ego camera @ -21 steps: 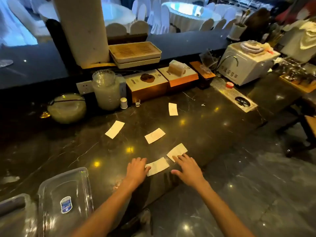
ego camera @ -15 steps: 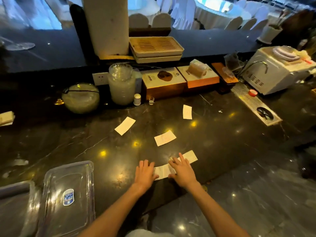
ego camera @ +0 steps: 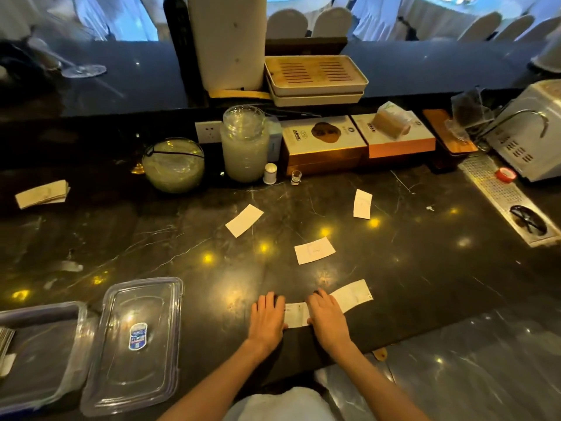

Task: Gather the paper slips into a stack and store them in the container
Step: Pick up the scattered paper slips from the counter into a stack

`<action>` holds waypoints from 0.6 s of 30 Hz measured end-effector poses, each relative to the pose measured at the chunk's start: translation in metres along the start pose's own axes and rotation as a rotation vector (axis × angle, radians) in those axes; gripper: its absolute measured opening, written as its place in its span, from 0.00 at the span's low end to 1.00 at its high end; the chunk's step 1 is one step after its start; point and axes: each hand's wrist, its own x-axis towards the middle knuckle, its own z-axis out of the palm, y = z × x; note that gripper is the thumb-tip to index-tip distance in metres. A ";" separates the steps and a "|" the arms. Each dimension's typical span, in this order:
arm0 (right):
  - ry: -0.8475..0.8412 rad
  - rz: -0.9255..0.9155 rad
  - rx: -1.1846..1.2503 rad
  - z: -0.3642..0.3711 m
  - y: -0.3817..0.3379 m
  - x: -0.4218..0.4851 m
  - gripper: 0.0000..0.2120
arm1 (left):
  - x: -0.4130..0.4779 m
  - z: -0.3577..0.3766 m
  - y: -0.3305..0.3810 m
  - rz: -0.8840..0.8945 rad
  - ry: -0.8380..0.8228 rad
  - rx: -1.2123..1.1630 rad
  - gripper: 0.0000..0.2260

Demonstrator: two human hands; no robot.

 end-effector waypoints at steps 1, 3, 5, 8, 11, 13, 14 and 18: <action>0.011 0.009 0.021 0.001 -0.001 -0.001 0.15 | 0.000 0.001 0.000 -0.009 0.002 -0.009 0.24; 0.027 0.020 0.046 0.001 -0.001 -0.002 0.11 | -0.001 0.004 0.000 -0.023 0.006 -0.049 0.25; 0.043 0.017 0.060 0.002 0.004 -0.002 0.07 | -0.002 0.008 0.000 -0.031 0.025 -0.126 0.25; 0.007 0.055 0.286 -0.005 0.019 0.000 0.03 | -0.004 0.009 0.005 -0.067 0.087 -0.286 0.20; -0.054 0.191 0.756 -0.019 0.039 0.005 0.06 | -0.004 -0.002 0.023 -0.241 0.181 -0.709 0.20; -0.061 0.288 1.056 -0.029 0.051 0.010 0.06 | -0.001 -0.012 0.042 -0.339 0.207 -1.038 0.24; -0.088 0.312 1.177 -0.032 0.056 0.012 0.05 | 0.002 -0.016 0.053 -0.362 0.183 -1.195 0.24; -0.252 0.292 1.364 -0.039 0.065 0.012 0.04 | 0.015 -0.023 0.097 -0.381 0.076 -1.752 0.13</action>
